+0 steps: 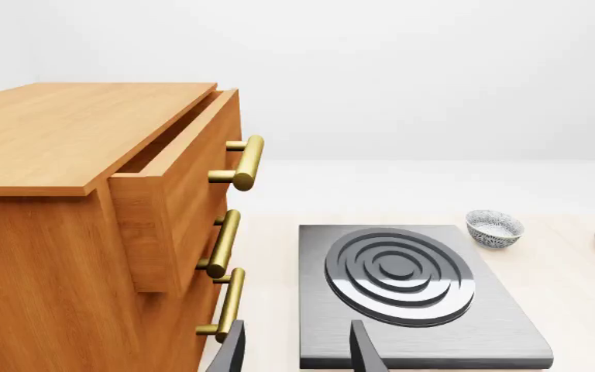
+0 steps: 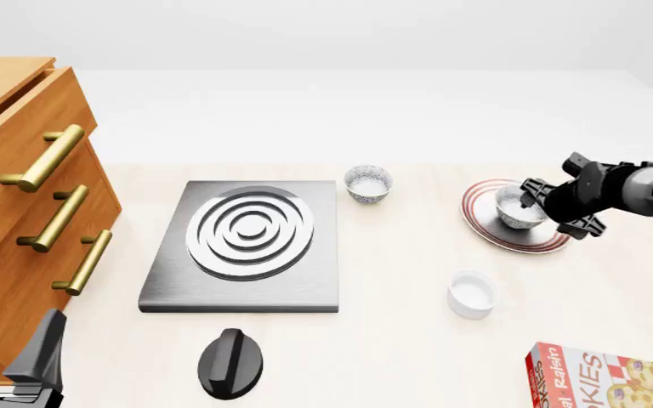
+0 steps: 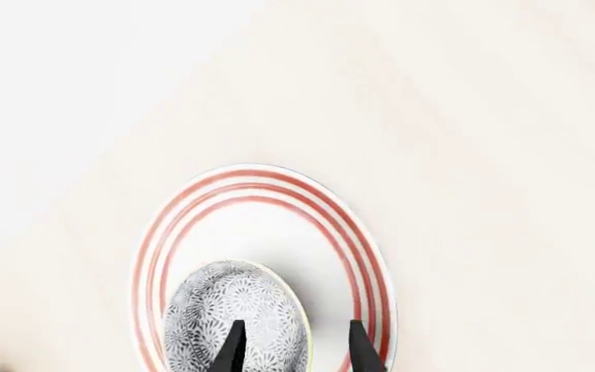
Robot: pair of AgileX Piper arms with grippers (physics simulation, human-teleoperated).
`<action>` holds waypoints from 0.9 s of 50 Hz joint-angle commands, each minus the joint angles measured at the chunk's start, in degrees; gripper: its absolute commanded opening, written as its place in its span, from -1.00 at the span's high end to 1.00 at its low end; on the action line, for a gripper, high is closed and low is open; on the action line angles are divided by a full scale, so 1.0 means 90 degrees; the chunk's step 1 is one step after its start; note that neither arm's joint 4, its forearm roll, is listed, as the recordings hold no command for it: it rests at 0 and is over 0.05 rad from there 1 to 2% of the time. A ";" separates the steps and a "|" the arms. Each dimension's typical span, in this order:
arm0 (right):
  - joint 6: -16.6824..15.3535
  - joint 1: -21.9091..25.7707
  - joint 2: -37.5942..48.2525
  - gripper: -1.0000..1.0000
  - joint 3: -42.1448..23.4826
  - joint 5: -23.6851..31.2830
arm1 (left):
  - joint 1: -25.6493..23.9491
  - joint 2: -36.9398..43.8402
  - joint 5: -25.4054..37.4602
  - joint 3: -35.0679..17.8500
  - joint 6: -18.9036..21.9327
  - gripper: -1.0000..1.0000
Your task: Pick the akita bowl next to the cookies box and place it on the plate.
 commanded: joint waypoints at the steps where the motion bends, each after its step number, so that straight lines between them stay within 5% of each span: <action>1: 0.0017 -0.0016 -0.0069 -1.00 0.0051 -0.0034 | 0.0000 0.0000 0.0000 0.0000 0.0000 -1.00; 45: 0.0095 0.0302 -0.2670 -1.00 0.1909 0.0047 | 0.0000 0.0000 0.0000 0.0000 0.0000 -1.00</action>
